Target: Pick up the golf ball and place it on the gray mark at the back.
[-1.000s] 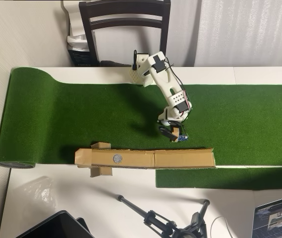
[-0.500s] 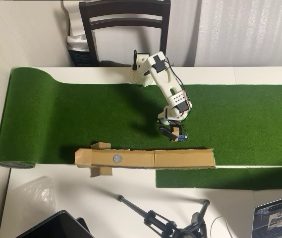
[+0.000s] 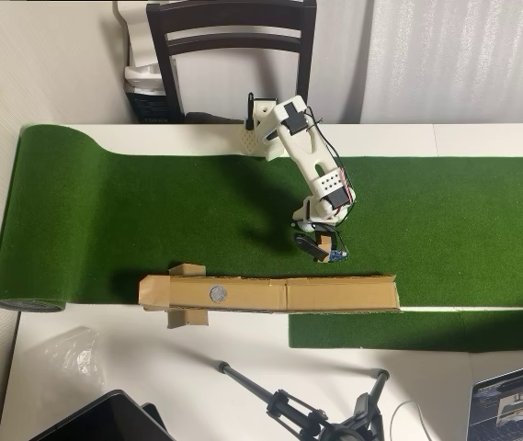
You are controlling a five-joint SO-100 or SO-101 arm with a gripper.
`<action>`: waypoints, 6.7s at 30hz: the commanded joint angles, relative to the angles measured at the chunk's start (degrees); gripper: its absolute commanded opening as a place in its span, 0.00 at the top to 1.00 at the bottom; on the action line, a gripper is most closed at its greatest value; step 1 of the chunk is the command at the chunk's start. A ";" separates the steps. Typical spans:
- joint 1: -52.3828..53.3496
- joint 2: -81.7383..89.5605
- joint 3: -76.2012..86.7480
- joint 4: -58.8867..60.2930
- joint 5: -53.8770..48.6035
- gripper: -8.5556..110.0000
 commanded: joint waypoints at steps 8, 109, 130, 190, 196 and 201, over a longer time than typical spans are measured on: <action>0.35 2.55 -7.21 0.88 0.35 0.75; 40.87 19.34 -12.74 -23.47 -31.82 0.75; 40.25 12.74 -12.66 -30.67 -30.94 0.75; 38.67 4.13 -13.36 -30.59 -29.97 0.61; 38.58 4.13 -13.36 -30.59 -29.97 0.60; 38.58 4.13 -13.36 -30.41 -29.97 0.60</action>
